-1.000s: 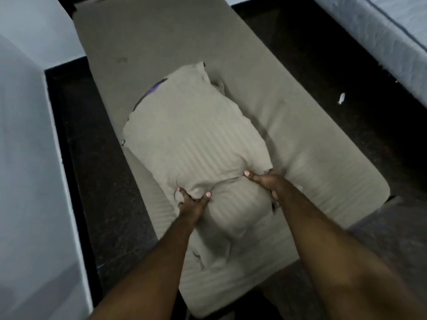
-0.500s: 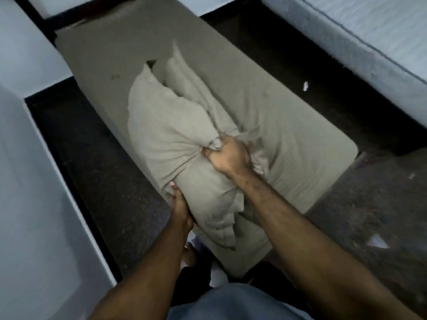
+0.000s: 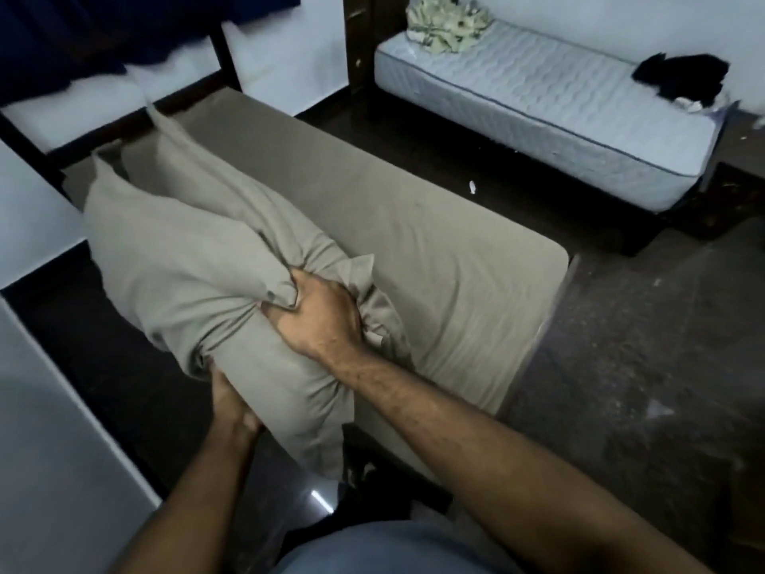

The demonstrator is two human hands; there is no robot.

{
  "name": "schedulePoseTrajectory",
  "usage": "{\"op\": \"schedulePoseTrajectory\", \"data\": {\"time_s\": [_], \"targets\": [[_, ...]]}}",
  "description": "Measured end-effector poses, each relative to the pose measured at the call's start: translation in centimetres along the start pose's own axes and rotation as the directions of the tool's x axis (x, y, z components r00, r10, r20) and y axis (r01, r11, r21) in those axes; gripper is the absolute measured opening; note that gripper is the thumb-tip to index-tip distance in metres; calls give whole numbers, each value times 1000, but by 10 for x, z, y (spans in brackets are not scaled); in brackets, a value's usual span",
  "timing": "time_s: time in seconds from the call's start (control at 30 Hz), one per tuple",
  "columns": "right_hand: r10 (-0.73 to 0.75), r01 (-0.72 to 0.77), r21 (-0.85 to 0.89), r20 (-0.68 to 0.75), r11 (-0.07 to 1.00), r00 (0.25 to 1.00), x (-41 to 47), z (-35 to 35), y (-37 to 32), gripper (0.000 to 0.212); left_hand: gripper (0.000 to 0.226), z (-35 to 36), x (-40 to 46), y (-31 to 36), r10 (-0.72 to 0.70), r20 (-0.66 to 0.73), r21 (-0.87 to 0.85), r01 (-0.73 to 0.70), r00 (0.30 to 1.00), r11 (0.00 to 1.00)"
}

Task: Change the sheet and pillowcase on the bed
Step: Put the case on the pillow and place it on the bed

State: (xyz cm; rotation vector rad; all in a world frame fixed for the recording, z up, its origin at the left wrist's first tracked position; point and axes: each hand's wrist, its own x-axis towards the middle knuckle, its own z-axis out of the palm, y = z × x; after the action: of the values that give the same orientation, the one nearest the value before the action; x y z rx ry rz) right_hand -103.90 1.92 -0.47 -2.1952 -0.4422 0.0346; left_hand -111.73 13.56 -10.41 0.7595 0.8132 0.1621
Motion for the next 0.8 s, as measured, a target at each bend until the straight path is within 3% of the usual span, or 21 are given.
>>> {"op": "schedulePoseTrajectory", "data": {"time_s": [0.07,0.17,0.33,0.6,0.7,0.8], "targets": [[13,-13,33,-15,999,1000,-10,7,-8,32,59,-6,-9,13,44,48,-56,-41,998,998],[5,-4,38,-22,999,1000,-16,15,-28,34,56,-31,-9,31,27,-16,-140,-29,999,990],[45,-44,-15,5,999,999,-1,33,-47,35,53,-56,14,50,-54,-6,-78,53,999,996],[149,-156,-64,-106,986,983,50,91,-62,40,58,-69,81,107,-209,136,39,205,968,978],[230,-225,45,-153,973,961,75,110,-64,43,65,-68,114,136,-167,192,95,151,967,984],[311,-245,371,-129,896,942,103,127,-63,52,69,-57,154,178,-136,251,198,87,958,976]]}}
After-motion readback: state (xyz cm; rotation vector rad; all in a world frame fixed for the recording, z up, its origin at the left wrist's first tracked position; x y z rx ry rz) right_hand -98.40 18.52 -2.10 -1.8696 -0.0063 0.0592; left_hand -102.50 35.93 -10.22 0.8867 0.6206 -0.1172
